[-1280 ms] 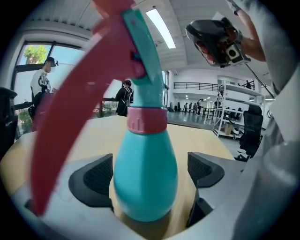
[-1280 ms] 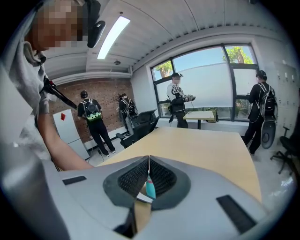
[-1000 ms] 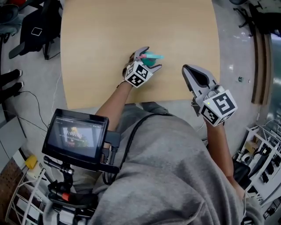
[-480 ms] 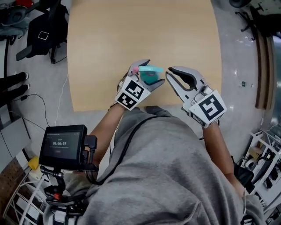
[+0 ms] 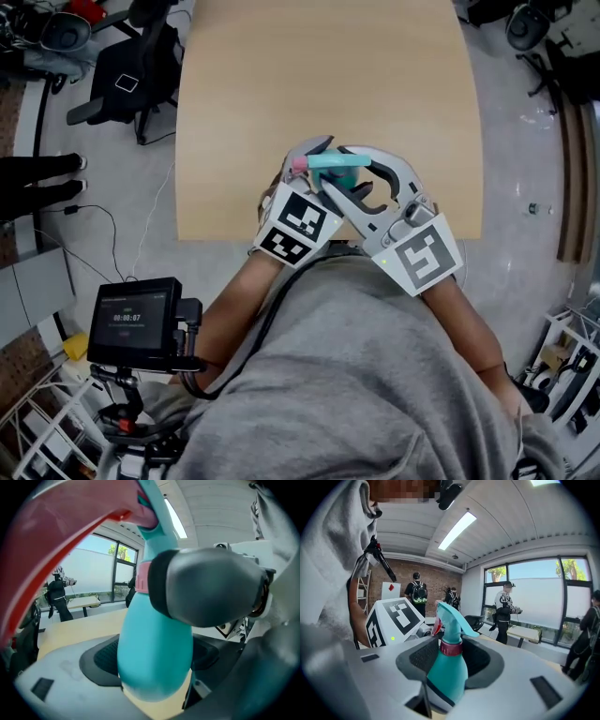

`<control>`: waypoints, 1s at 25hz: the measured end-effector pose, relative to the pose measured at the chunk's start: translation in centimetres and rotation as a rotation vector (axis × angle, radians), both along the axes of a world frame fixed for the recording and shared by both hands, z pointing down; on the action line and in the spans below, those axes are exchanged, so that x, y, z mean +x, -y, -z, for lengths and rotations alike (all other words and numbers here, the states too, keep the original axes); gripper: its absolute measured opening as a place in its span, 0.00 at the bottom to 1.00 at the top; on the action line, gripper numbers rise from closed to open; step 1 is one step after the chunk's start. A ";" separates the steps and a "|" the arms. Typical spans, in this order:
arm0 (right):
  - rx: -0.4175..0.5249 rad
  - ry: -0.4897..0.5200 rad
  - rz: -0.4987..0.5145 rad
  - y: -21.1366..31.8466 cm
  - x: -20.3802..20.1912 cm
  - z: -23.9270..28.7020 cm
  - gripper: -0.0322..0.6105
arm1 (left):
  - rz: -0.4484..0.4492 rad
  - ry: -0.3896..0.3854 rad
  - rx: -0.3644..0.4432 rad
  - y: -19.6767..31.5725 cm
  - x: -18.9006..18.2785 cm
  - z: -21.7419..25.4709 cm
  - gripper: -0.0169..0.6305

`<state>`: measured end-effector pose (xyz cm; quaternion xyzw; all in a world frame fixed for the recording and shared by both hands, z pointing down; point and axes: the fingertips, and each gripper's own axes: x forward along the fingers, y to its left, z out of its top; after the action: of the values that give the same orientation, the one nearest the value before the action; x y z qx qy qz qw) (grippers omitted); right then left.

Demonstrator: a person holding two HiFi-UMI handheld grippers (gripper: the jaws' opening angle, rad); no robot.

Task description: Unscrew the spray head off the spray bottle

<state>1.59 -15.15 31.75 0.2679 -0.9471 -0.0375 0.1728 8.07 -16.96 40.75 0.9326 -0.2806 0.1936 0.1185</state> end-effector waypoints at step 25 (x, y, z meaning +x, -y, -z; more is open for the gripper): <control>-0.251 0.559 0.498 -1.1 1.1 10.0 0.26 | -0.312 -0.306 -0.078 -3.6 -1.5 10.4 0.64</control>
<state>2.72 -14.01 21.73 0.0066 -0.9908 0.1123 -0.0746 6.60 -13.36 30.30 0.9779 -0.1039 0.0765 0.1645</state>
